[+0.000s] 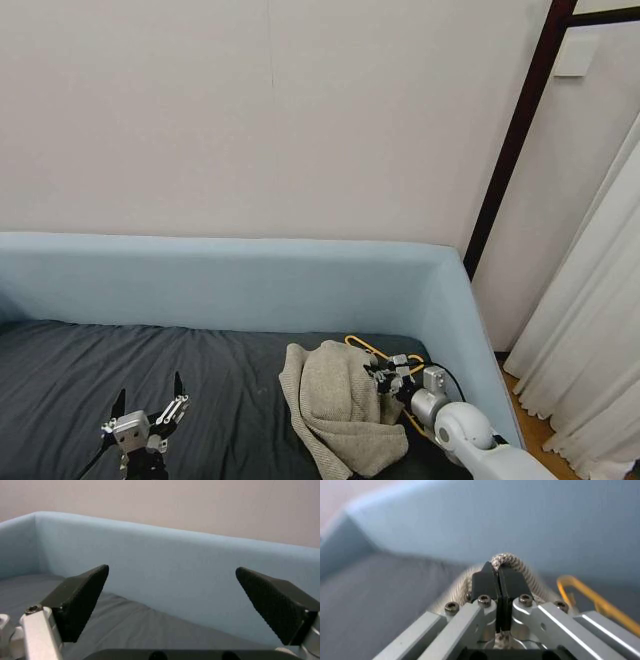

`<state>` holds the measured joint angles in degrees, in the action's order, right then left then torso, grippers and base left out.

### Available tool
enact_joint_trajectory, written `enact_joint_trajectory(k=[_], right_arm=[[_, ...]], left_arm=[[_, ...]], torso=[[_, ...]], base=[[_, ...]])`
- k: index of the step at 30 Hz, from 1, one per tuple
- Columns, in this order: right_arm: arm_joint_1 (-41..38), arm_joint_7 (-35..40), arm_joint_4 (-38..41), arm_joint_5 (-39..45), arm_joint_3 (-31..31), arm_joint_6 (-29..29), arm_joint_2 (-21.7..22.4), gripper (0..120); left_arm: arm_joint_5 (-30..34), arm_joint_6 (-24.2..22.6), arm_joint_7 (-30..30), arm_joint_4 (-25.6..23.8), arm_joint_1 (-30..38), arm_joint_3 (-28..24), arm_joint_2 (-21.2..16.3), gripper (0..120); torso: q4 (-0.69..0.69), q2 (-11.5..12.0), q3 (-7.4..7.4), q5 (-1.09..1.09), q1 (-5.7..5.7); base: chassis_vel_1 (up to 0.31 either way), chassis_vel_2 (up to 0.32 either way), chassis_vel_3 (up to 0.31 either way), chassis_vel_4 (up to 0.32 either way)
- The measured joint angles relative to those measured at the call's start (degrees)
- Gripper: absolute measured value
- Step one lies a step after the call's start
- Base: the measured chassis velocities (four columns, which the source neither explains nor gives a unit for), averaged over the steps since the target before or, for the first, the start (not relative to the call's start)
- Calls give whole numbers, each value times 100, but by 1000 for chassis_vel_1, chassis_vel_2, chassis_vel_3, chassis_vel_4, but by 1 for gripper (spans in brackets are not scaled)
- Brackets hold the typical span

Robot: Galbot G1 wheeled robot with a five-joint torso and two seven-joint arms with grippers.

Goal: Pick up the clothes from the sofa and hang them on the clothes hanger.

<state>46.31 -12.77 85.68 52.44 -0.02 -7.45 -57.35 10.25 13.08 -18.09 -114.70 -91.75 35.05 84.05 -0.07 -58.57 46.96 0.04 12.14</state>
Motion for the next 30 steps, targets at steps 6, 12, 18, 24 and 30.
enact_joint_trajectory(k=[6,12,18,24,30], right_arm=[[-482,24,863,1076,-335,4,500,0],[-1051,60,1413,1814,-414,252,1104,0],[-1709,138,1517,2292,-441,267,1521,0],[-2709,167,1215,2570,-347,161,1771,0],[-3994,275,948,2868,41,-14,1805,0]], left_arm=[[6,0,0,-38,8,-2,28,100],[10,-1,-9,-159,-39,32,47,100],[14,-20,-14,-308,-104,67,57,100],[60,-35,-18,-409,-148,122,32,100],[142,-55,-21,-430,-130,174,8,100]], torso=[[0,0,0,1,0],[-1,-1,0,1,0],[-1,-1,0,0,0],[0,-1,0,-1,0],[0,0,0,1,0]], base=[[0,0,0,0],[0,0,0,0],[0,0,0,0],[0,0,0,0],[0,0,0,0]])
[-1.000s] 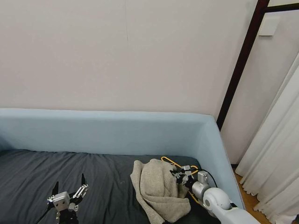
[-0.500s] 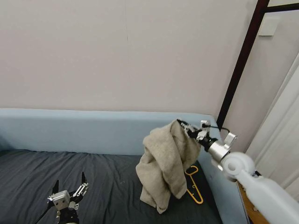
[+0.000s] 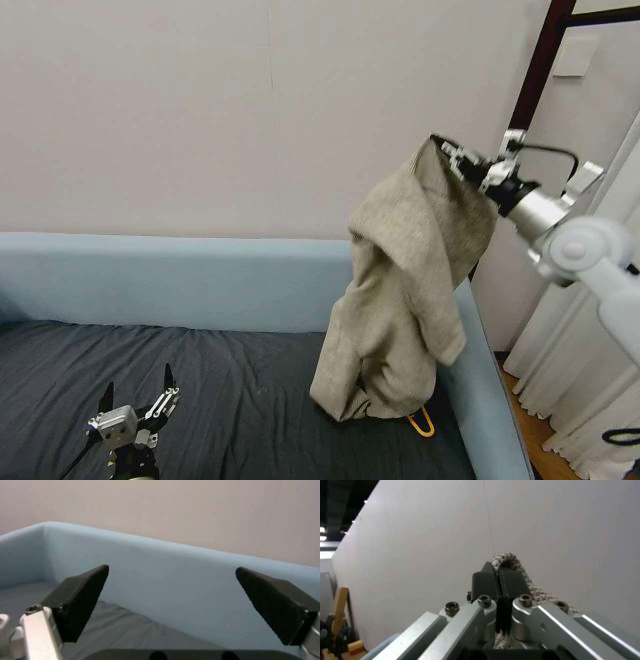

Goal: Pick up the clothes from the sofa and hang them on the clothes hanger.

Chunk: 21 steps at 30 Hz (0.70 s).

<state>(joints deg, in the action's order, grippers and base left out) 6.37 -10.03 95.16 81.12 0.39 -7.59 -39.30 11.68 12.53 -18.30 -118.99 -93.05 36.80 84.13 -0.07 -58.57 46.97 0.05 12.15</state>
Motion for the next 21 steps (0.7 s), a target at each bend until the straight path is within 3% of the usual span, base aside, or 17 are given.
enact_joint_trajectory(k=[3,7,11,14,21], right_arm=[[-466,9,36,-41,51,-190,-67,0],[-340,-40,329,-238,39,-268,-62,0],[535,-161,860,-800,87,-225,-54,0],[2103,-306,1133,-1743,334,-58,-300,0],[3736,-432,698,-2977,1244,457,-970,0]], left_arm=[[73,-6,-2,-11,-3,46,-30,100],[153,-6,-8,25,20,131,-77,100],[178,-8,-9,133,59,154,-112,100],[179,-8,-12,277,96,184,-176,100],[221,-9,-14,567,201,358,-365,100]], torso=[[1,0,-1,3,0],[0,0,-2,2,0],[-1,0,-2,3,0],[0,1,0,-2,0],[1,0,-1,0,0]], base=[[0,0,0,0],[0,0,0,0],[0,0,0,0],[0,0,0,0],[0,0,0,0]])
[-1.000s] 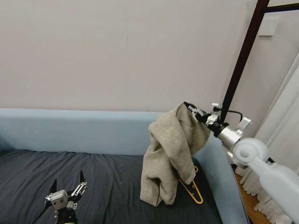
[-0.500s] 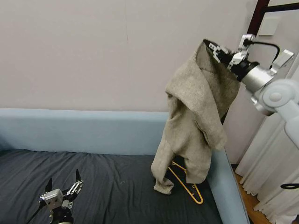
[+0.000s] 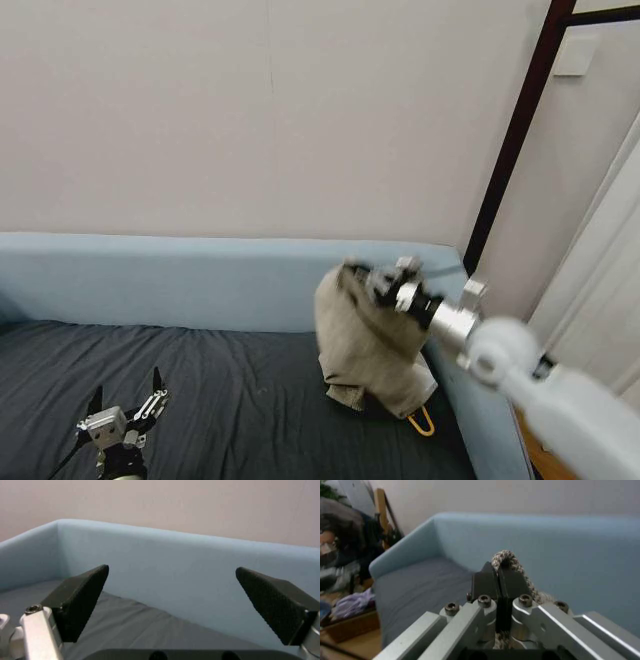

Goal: Pick up the clothes from the sofa and hang them on the clothes hanger.

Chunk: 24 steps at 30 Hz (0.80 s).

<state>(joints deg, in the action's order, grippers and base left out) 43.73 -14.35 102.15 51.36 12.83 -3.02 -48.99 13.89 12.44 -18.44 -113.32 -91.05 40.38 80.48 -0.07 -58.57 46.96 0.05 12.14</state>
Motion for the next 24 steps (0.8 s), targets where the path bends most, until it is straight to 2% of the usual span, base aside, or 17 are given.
enact_joint_trajectory(k=[5,12,17,19,22,23,24], right_arm=[[917,-3,-564,-990,665,316,-707,0],[1128,344,-652,-1252,973,371,-1018,0],[1260,275,-324,-1255,1162,455,-918,17],[1305,-65,-148,-1182,1170,640,-850,27],[1307,-272,-115,-1126,1146,747,-829,30],[1303,-495,-96,-1039,1094,842,-808,40],[1283,-670,-83,-916,1025,910,-782,45]], left_arm=[[86,-10,9,291,55,25,-194,100],[325,-124,16,361,41,-6,-320,100],[318,-153,24,479,87,-55,-447,100],[303,-180,26,542,149,-62,-534,100],[296,-183,26,564,169,-62,-566,100],[291,-186,26,579,179,-62,-592,100],[276,-187,27,585,182,-68,-618,100]], torso=[[-2,0,-1,1,0],[0,0,-1,2,0],[-1,0,-1,2,0],[-2,-1,-1,1,0],[-2,-1,-1,1,0],[-1,-1,-1,0,0],[-1,-1,-1,0,0]], base=[[0,0,0,0],[0,0,0,0],[0,0,0,0],[0,0,0,0],[0,0,0,0],[0,0,0,0],[0,0,0,0]])
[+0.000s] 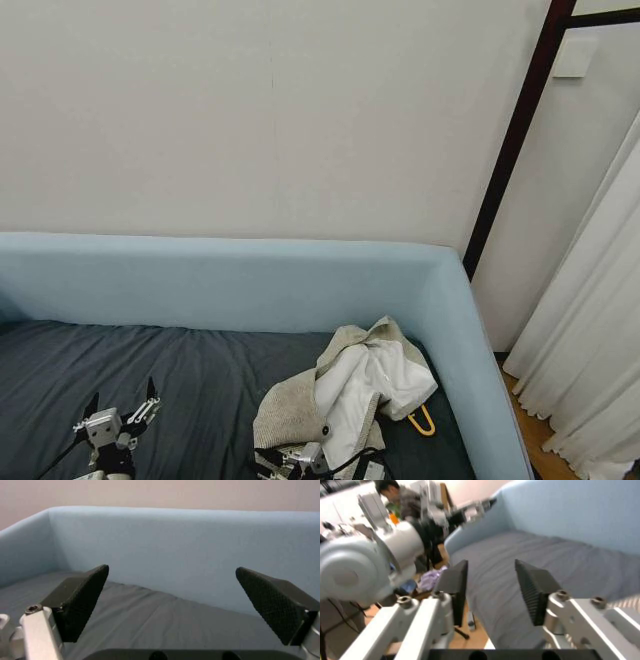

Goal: Pick up the clothes from the sofa and hang them on the clothes hanger.

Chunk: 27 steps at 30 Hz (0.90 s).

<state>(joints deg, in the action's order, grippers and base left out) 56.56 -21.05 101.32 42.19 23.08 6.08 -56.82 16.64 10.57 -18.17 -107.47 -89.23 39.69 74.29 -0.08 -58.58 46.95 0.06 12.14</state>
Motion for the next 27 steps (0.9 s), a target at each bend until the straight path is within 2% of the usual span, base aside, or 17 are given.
enact_joint_trajectory(k=[5,7,8,9,11,13,15,16,17,20,25,27], right_arm=[[-69,52,3,311,-150,18,37,57],[-152,704,40,775,-337,-209,48,69],[-194,1276,54,891,-443,-522,49,72],[-213,1521,43,937,-494,-696,50,75],[-233,1734,8,980,-540,-884,55,79],[-258,1944,-197,989,-644,-1274,76,88],[-261,1658,-514,987,-779,-1463,87,97],[-261,1034,-763,935,-918,-1438,89,99],[-261,1034,-763,935,-918,-1438,89,99],[-415,-342,-1398,499,-1168,-870,119,100],[-545,-283,-1543,395,-1301,-692,67,100],[-683,40,-1625,212,-1330,-679,15,100]], left_arm=[[-72,0,12,0,0,-39,-31,100],[-163,9,40,0,13,-81,-62,100],[-190,15,48,0,24,-91,-80,100],[-197,19,49,0,28,-95,-88,100],[-202,21,51,0,30,-99,-97,100],[-209,34,52,0,31,-104,-119,100],[-237,58,53,-12,20,-109,-139,100],[-280,87,55,-31,-1,-117,-150,100],[-280,87,55,-31,-1,-117,-150,100],[-337,156,65,-46,-74,-143,-154,100],[-365,197,69,-54,-113,-148,-142,100],[-380,208,69,-80,-130,-153,-131,100]], torso=[[0,0,1,-1,0],[1,0,1,-1,0],[0,0,1,-1,0],[1,0,1,-1,0],[0,0,1,-1,0],[1,0,1,-1,0],[-1,0,1,-1,0],[0,0,1,-2,0],[0,0,1,-2,0],[0,0,1,-2,0],[0,0,1,-2,0],[1,0,1,-2,0]], base=[[0,0,0,0],[0,0,0,0],[0,0,0,0],[0,0,0,0],[0,0,0,0],[0,0,0,0],[0,0,0,0],[0,0,0,0],[0,0,0,0],[0,0,0,0],[0,0,0,0],[0,0,0,0]])
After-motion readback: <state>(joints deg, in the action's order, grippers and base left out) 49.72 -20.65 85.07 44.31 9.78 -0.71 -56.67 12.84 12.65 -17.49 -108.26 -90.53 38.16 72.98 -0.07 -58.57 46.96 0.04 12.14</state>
